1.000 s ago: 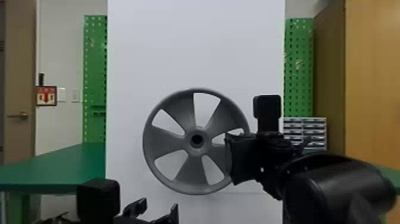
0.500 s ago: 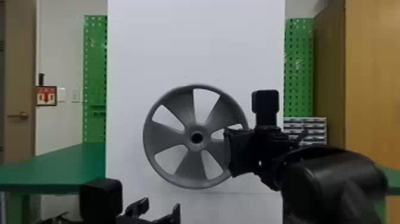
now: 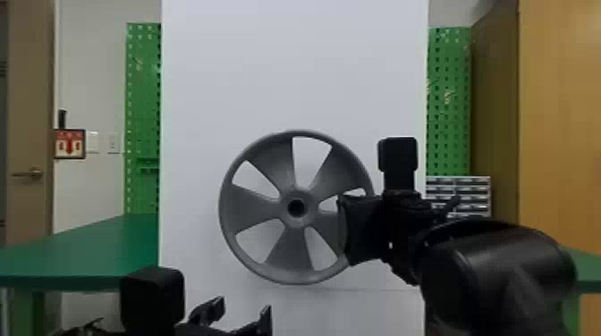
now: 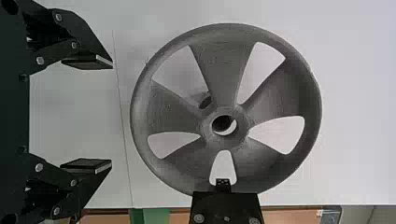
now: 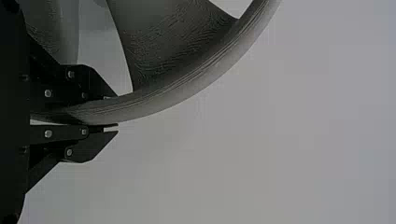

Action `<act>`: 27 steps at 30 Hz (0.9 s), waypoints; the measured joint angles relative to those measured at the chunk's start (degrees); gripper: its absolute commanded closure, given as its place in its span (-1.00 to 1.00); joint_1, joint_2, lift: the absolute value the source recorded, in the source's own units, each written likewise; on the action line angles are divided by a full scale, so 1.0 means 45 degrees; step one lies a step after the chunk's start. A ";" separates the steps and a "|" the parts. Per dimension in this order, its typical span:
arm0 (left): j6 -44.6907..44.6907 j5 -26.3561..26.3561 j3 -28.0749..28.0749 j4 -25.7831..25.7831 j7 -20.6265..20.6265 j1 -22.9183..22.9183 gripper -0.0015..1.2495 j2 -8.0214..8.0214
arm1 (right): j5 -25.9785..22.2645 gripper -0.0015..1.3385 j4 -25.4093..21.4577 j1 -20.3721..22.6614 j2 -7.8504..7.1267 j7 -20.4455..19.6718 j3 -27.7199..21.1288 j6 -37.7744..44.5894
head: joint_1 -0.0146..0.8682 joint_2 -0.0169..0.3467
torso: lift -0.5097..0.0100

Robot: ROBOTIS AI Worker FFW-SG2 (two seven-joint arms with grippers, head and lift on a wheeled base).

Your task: Hold the wheel and insert it

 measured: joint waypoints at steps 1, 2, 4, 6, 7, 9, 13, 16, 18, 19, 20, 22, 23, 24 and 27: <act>0.0000 0.0000 0.0000 0.0000 0.0001 0.0000 -0.21 0.0000 | -0.0011 0.77 0.0052 0.0001 0.0000 0.0000 -0.0005 -0.0039 | -0.97 -0.60 | -0.90; 0.0000 0.0000 0.0000 0.0001 -0.0003 0.0000 -0.20 0.0001 | -0.0018 0.77 0.0084 0.0000 0.0000 0.0000 -0.0006 -0.0061 | -0.97 -0.60 | -0.90; 0.0000 0.0000 -0.0002 0.0001 -0.0002 0.0000 -0.21 0.0001 | -0.0025 0.77 0.0133 -0.0004 0.0000 0.0000 -0.0005 -0.0088 | -0.97 -0.60 | -0.90; 0.0000 0.0000 -0.0004 0.0001 -0.0001 0.0000 -0.21 0.0000 | -0.0030 0.77 0.0170 -0.0032 0.0000 0.0000 -0.0005 -0.0099 | -0.97 -0.60 | -0.90; 0.0000 0.0000 -0.0006 0.0001 -0.0004 0.0000 -0.21 0.0000 | -0.0037 0.77 0.0204 -0.0053 0.0000 0.0000 -0.0006 -0.0121 | -0.97 -0.60 | -0.90; 0.0000 0.0000 -0.0011 0.0001 -0.0002 0.0000 -0.21 -0.0001 | -0.0062 0.77 0.0282 -0.0075 0.0000 0.0000 0.0002 -0.0182 | -0.97 -0.60 | -0.90; 0.0000 -0.0003 -0.0027 0.0010 0.0000 -0.0011 -0.21 -0.0001 | -0.0137 0.77 0.0436 -0.0100 0.0000 0.0019 0.0046 -0.0350 | -0.97 -0.60 | -0.90; 0.0000 -0.0001 -0.0036 0.0023 -0.0005 -0.0025 -0.21 -0.0001 | -0.0150 0.77 0.0512 -0.0121 0.0000 0.0020 0.0069 -0.0421 | -0.97 -0.60 | -0.90; 0.0000 0.0004 -0.0038 0.0032 0.0001 -0.0030 -0.21 -0.0001 | -0.0152 0.77 0.0555 -0.0143 0.0000 0.0020 0.0074 -0.0444 | -0.97 -0.60 | -0.90; 0.0000 0.0010 -0.0038 0.0036 -0.0001 -0.0033 -0.21 -0.0001 | -0.0153 0.77 0.0593 -0.0164 0.0000 0.0020 0.0072 -0.0459 | -0.97 -0.60 | -0.90; 0.0000 0.0013 -0.0038 0.0038 -0.0005 -0.0034 -0.21 -0.0001 | -0.0153 0.77 0.0627 -0.0182 0.0000 0.0020 0.0071 -0.0472 | -0.97 -0.60 | -0.90; 0.0000 0.0018 -0.0038 0.0040 -0.0006 -0.0037 -0.21 -0.0001 | -0.0154 0.77 0.0714 -0.0228 0.0000 0.0020 0.0070 -0.0502 | -0.97 -0.60 | -0.90; 0.0000 0.0019 -0.0038 0.0040 -0.0006 -0.0039 -0.21 -0.0001 | -0.0153 0.77 0.0756 -0.0247 0.0000 0.0020 0.0070 -0.0519 | -0.97 -0.60 | -0.90; 0.0000 0.0021 -0.0038 0.0040 -0.0003 -0.0040 -0.21 -0.0001 | -0.0152 0.77 0.0800 -0.0265 0.0000 0.0020 0.0070 -0.0539 | -0.97 -0.60 | -0.90; 0.0000 0.0034 -0.0038 0.0040 0.0000 -0.0044 -0.21 -0.0001 | -0.0134 0.77 0.0969 -0.0308 0.0000 0.0021 0.0065 -0.0635 | -0.97 -0.60 | -0.90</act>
